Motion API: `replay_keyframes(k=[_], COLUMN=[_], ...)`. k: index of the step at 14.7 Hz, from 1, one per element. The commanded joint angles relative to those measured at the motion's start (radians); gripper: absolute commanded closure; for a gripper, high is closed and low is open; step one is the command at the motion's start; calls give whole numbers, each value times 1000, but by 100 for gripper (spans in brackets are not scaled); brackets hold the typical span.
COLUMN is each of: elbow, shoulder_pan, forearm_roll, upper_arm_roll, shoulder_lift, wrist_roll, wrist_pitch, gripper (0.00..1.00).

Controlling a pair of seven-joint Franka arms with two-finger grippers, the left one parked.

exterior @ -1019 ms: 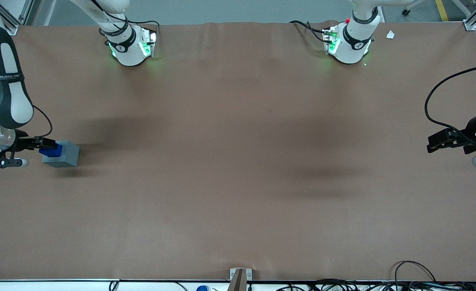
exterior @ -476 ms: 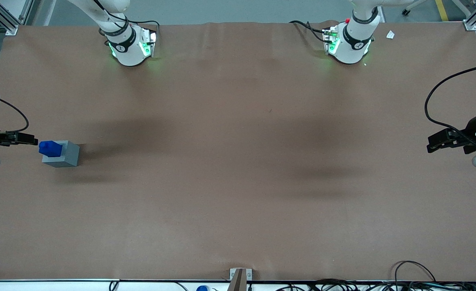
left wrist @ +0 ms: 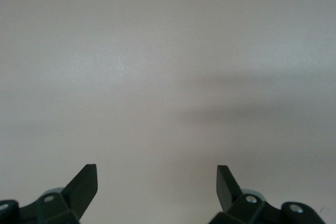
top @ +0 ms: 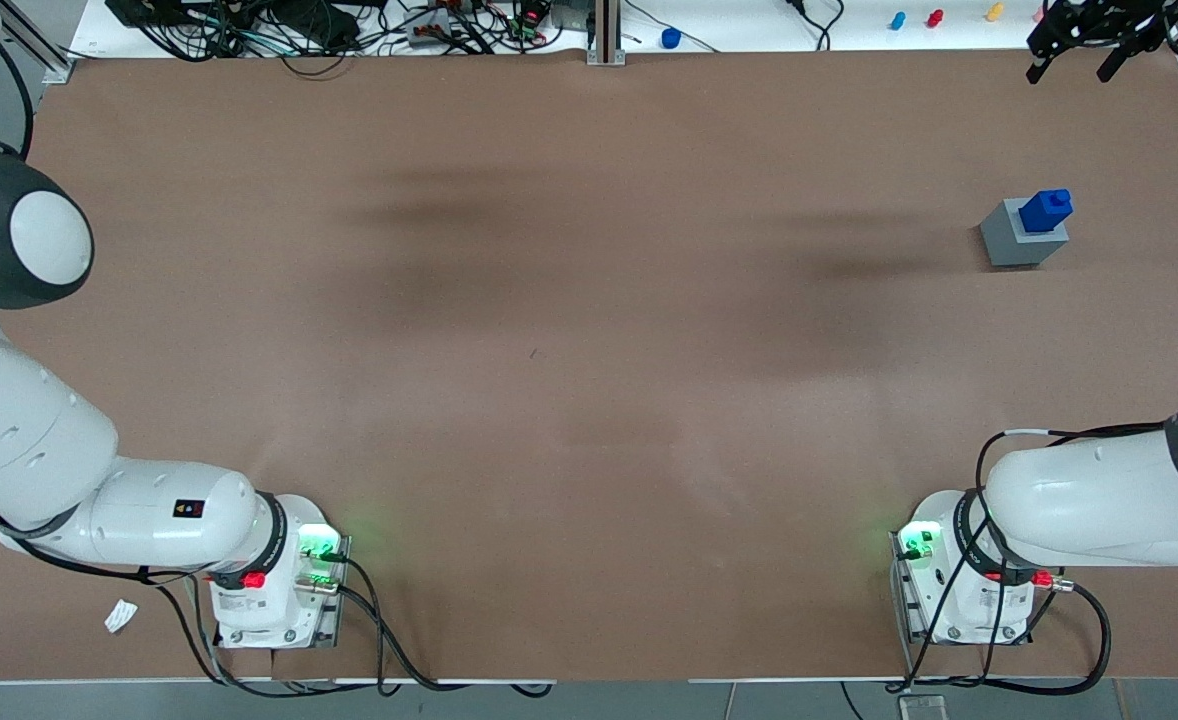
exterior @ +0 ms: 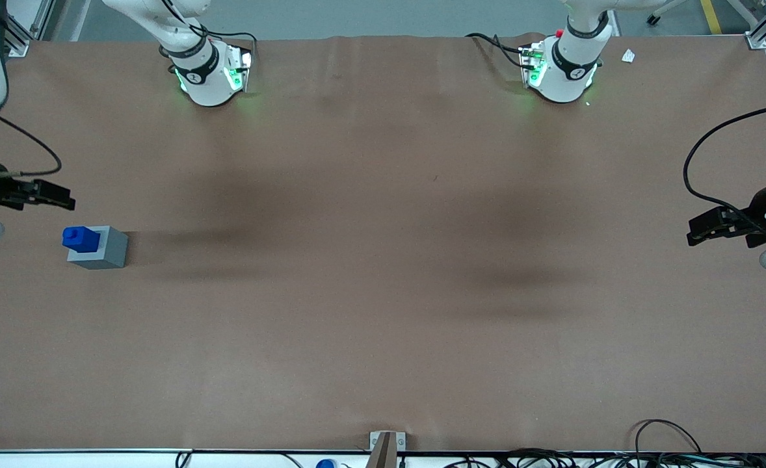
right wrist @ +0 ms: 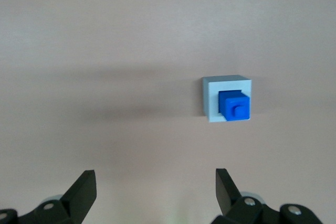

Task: Insert blue part into gray base with right arm
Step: 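Open the right gripper and raise it away from the base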

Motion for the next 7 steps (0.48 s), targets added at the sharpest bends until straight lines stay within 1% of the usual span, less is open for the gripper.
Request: replay_keyframes(k=[1,5,7], elbow=[-40,-46,-69], shoulder_pan=[15,69,89], forearm_roll=[27,27,27], upper_arm_roll=[-7,-7,-7], shoulder_lift=[-76,-138,-178], wrist_roll=[15,104,119], wrist_pitch=[-10,-18,-9], gripper=[0,0,0])
